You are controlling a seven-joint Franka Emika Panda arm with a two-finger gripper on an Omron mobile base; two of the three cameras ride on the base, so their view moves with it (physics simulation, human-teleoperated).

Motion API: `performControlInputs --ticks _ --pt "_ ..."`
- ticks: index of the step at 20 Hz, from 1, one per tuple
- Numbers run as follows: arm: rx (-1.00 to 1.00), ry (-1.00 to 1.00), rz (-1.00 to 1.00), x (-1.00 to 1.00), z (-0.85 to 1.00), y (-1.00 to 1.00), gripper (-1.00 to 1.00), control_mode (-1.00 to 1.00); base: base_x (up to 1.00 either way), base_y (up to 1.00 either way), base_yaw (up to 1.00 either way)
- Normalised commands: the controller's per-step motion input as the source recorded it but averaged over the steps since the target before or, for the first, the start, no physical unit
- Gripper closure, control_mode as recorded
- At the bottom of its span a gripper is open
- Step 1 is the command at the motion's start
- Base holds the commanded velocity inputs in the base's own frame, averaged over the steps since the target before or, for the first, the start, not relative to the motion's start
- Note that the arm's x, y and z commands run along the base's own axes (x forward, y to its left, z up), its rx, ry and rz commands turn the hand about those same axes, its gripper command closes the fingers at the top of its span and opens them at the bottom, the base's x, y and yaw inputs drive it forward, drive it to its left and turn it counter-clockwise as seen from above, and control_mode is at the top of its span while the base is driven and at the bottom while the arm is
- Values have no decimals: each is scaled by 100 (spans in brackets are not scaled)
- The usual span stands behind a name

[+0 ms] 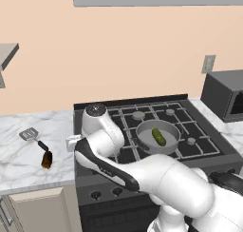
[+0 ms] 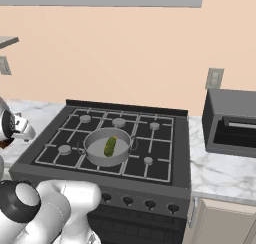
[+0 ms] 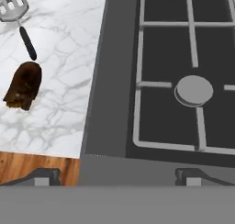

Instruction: Put the sweet potato and cucumber in the pot. Retrieve the spatula and lightly stir the vegetables in the pot.

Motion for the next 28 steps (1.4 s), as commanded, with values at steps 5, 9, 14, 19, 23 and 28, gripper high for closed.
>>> performControlInputs --ticks 5,9,14,19,23,28 --pt "4 -12 0 0 0 78 -100 -100 0 0 0" --pt "1 -5 0 27 -4 74 -100 -100 0 0 0" --pt "0 1 0 74 -15 42 -100 -100 0 0 0" --pt "0 1 11 36 -6 4 -100 -100 0 0 0" --pt "0 6 20 -3 0 1 -100 -100 0 0 0" --pt "0 4 14 -4 -17 10 -100 -100 0 0 0"
